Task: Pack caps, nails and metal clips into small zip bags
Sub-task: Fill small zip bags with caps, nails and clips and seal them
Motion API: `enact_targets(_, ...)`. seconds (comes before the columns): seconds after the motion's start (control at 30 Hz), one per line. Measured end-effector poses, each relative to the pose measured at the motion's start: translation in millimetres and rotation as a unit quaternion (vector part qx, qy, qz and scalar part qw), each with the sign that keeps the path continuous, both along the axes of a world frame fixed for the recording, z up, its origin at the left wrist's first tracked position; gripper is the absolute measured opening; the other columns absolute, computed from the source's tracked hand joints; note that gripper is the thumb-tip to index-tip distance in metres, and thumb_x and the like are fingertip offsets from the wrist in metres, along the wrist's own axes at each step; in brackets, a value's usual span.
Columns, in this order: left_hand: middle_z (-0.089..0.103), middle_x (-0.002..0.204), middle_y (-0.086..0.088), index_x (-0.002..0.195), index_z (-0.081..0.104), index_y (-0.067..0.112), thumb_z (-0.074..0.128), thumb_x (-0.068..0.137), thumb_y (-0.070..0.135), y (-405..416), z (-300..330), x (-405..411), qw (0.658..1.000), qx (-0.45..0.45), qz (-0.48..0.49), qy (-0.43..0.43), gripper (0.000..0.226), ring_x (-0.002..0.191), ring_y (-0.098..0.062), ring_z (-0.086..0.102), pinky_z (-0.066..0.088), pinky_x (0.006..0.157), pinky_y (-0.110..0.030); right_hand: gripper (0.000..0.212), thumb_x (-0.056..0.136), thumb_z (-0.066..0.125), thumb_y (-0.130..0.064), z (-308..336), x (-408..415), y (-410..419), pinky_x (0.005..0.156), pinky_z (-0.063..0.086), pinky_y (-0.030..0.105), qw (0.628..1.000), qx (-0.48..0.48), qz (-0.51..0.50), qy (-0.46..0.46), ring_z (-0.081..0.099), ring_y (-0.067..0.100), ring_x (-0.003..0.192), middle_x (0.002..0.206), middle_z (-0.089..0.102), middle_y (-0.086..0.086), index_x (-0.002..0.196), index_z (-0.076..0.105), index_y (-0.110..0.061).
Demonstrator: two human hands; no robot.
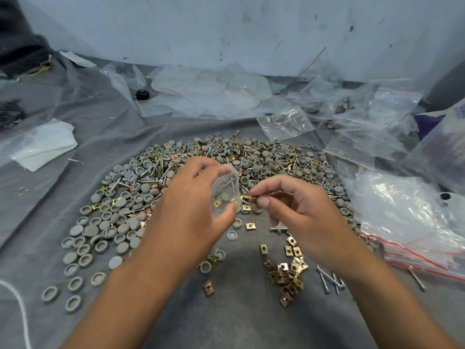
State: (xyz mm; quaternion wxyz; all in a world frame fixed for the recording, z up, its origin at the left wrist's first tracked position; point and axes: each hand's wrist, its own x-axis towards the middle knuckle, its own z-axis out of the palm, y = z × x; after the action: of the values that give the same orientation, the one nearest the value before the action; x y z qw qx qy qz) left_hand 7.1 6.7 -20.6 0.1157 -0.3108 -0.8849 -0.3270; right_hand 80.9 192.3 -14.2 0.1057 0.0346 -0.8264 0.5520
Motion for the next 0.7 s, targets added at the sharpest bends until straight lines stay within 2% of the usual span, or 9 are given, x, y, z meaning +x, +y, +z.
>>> enact_targets(0.13,0.048,0.117,0.021,0.129,0.059,0.031,0.076,0.078,0.036,0,-2,0,1.000,-0.002,-0.003,0.011,0.054,0.088,-0.002,0.041,0.044,0.081,-0.024,0.026,0.096,0.070,-0.015,-3,-2,-13,0.067,0.053,0.020,0.996,-0.049,-0.038,0.066,0.069,0.010,0.088,0.098,0.071,-0.009,0.114,0.065,-0.033)
enact_targets(0.2,0.048,0.119,0.020,0.131,0.058,0.031,0.074,0.078,0.039,1,-2,0,1.000,-0.003,-0.004,0.013,0.056,0.089,-0.002,0.042,0.046,0.081,-0.025,0.030,0.093,0.072,-0.017,-5,-4,-20,0.066,0.056,0.027,0.992,-0.007,-0.069,0.108,0.071,0.013,0.090,0.099,0.072,-0.011,0.116,0.062,-0.035)
enact_targets(0.23,0.048,0.119,0.020,0.132,0.058,0.031,0.073,0.079,0.040,1,-1,1,1.000,-0.002,-0.006,0.012,0.056,0.090,-0.002,0.043,0.048,0.082,-0.026,0.030,0.092,0.073,-0.017,-5,-5,-24,0.066,0.056,0.025,0.987,0.031,-0.087,0.131,0.071,0.012,0.090,0.097,0.072,-0.013,0.115,0.062,-0.033)
enact_targets(0.33,0.049,0.120,0.019,0.132,0.058,0.030,0.073,0.081,0.036,2,-1,1,1.000,0.009,-0.010,0.010,0.054,0.096,-0.003,0.048,0.054,0.082,-0.032,0.034,0.089,0.078,-0.015,-7,-8,-32,0.071,0.047,0.006,0.963,0.149,-0.131,0.182,0.068,-0.004,0.092,0.097,0.072,-0.019,0.117,0.064,-0.029)
enact_targets(0.4,0.049,0.119,0.019,0.133,0.058,0.030,0.074,0.081,0.036,2,-1,1,1.000,0.012,-0.009,0.012,0.054,0.092,-0.002,0.047,0.053,0.081,-0.031,0.037,0.087,0.080,-0.016,-6,-9,-35,0.075,0.046,0.003,0.954,0.168,-0.146,0.199,0.067,-0.010,0.092,0.099,0.072,-0.019,0.120,0.065,-0.024)
enact_targets(0.5,0.049,0.120,0.018,0.132,0.059,0.028,0.074,0.080,0.039,0,-1,0,1.000,0.016,-0.009,0.012,0.055,0.092,-0.003,0.048,0.053,0.083,-0.031,0.034,0.083,0.084,-0.015,-4,-8,-35,0.077,0.054,0.011,0.943,0.156,-0.158,0.246,0.069,-0.005,0.093,0.098,0.072,-0.015,0.113,0.067,-0.017)
enact_targets(0.6,0.048,0.121,0.018,0.132,0.059,0.028,0.067,0.078,0.041,0,0,1,1.000,0.011,-0.010,0.011,0.056,0.097,-0.003,0.048,0.052,0.086,-0.032,0.022,0.084,0.085,-0.013,-5,-10,-39,0.076,0.052,0.013,0.926,0.168,-0.162,0.298,0.070,0.000,0.090,0.094,0.073,-0.010,0.101,0.070,-0.011)
enact_targets(0.7,0.050,0.121,0.017,0.129,0.062,0.027,0.069,0.079,0.036,0,0,1,1.000,0.022,-0.013,0.006,0.051,0.108,-0.005,0.052,0.052,0.090,-0.035,0.013,0.088,0.081,-0.016,-7,-13,-42,0.077,0.054,0.022,0.923,0.213,-0.167,0.275,0.069,0.006,0.092,0.095,0.074,-0.009,0.101,0.076,-0.014)
